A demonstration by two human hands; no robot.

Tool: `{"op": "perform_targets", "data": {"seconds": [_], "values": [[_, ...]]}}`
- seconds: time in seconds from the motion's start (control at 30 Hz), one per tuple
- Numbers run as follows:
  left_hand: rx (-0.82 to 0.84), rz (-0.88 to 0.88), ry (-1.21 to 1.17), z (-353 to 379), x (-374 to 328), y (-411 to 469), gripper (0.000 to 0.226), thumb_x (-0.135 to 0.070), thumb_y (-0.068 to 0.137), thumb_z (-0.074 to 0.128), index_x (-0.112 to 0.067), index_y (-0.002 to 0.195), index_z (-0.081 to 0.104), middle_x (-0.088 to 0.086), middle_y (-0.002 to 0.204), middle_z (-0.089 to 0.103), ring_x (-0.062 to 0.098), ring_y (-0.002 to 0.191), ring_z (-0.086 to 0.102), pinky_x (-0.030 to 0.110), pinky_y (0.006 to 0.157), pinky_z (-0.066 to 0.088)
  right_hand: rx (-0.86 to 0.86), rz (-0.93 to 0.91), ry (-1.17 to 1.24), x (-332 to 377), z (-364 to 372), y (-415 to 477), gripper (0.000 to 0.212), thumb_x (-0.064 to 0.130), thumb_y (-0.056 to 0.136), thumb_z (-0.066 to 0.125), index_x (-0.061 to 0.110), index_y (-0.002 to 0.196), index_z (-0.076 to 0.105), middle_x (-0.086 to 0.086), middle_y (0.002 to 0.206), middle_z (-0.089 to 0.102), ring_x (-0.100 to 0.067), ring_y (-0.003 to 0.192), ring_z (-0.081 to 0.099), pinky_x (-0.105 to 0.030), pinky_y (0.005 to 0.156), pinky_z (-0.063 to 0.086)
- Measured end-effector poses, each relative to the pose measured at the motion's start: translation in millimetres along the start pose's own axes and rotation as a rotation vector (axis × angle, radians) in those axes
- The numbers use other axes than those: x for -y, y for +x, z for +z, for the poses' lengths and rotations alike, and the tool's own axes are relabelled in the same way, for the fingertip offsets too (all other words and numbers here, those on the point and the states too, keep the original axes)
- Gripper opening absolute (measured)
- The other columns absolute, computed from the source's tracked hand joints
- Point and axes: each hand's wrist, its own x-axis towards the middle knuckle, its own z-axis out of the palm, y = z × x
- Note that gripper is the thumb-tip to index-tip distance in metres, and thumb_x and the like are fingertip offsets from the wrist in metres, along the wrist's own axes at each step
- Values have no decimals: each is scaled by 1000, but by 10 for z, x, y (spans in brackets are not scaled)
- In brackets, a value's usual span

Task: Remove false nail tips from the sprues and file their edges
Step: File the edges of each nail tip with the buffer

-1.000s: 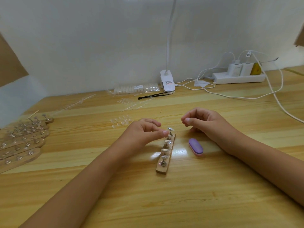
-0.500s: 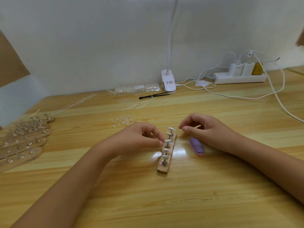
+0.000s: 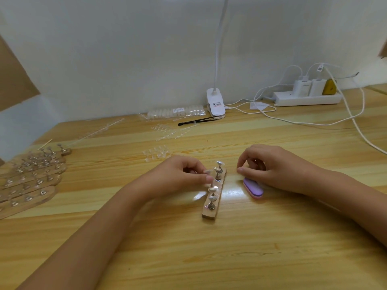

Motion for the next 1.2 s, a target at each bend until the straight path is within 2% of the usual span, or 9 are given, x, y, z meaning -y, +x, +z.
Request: {"op": "perform_targets", "data": {"seconds": [0.2, 0.33, 0.43, 0.53, 0.67, 0.8, 0.9, 1.03, 1.2], "values": [[-255, 12, -571, -59, -18, 0, 8, -17, 89, 69, -15, 94, 63, 3, 87, 77, 7, 76, 70, 13, 60, 51, 132, 28, -11, 34, -64, -31, 37, 70, 73, 55, 45, 100, 59, 17, 76, 58, -3, 68, 54, -31, 64, 46], [-292, 34, -770, -2, -30, 20, 17, -20, 78, 73, -17, 94, 68, 0, 84, 74, 6, 75, 68, 13, 63, 53, 177, 31, 143, 8, -78, -24, 13, 44, 83, 66, 40, 96, 65, 8, 77, 64, -2, 68, 56, -32, 69, 48], [-272, 73, -844, 26, -41, 25, 29, -20, 72, 74, -15, 100, 72, 1, 91, 76, 6, 82, 71, 13, 68, 54, 9, 29, 384, 8, -61, -2, 16, 20, 88, 65, 33, 94, 71, 8, 82, 67, -2, 76, 59, -19, 72, 47], [-251, 115, -910, 35, -42, 26, 34, -24, 71, 76, -13, 103, 75, 7, 102, 76, 10, 90, 72, 15, 72, 55, -56, 25, 437, 18, -82, 14, 11, 29, 89, 66, 32, 96, 73, 14, 80, 66, -1, 77, 59, -11, 69, 44], [-288, 137, -954, 60, -62, 37, 35, -42, 65, 79, -17, 90, 79, 7, 101, 76, 10, 89, 72, 15, 72, 55, 268, -7, 225, -1, -191, -15, 37, 68, 75, 64, 46, 105, 65, 21, 101, 60, -1, 94, 56, -18, 80, 47], [-314, 147, -997, 68, -58, 33, 34, -35, 71, 77, -14, 97, 74, 6, 98, 76, 10, 87, 72, 15, 72, 55, 572, -14, 190, -68, -314, -49, 51, 61, 69, 67, 58, 118, 55, 32, 124, 43, 6, 114, 45, -22, 94, 44], [-295, 129, -1066, 68, -76, 27, 32, -23, 76, 75, -10, 105, 71, 6, 99, 75, 10, 87, 71, 15, 72, 55, 611, -19, 210, -115, -370, -46, 49, 52, 72, 73, 54, 120, 59, 34, 128, 42, 5, 104, 51, -25, 91, 46], [-245, 79, -1165, 72, -100, 21, 34, -17, 74, 76, -7, 106, 73, 5, 97, 74, 10, 86, 71, 17, 76, 57, 520, 21, 306, -132, -337, -40, 43, 49, 73, 75, 47, 115, 64, 21, 124, 56, -4, 104, 58, -27, 90, 49], [-162, 95, -1055, 159, -144, -9, 28, -14, 72, 75, -14, 99, 80, 4, 100, 74, 9, 89, 70, 17, 78, 56, 125, 75, 826, 38, -88, -22, 42, 26, 77, 74, 32, 118, 67, 4, 110, 72, -16, 102, 69, -22, 84, 54]]}}
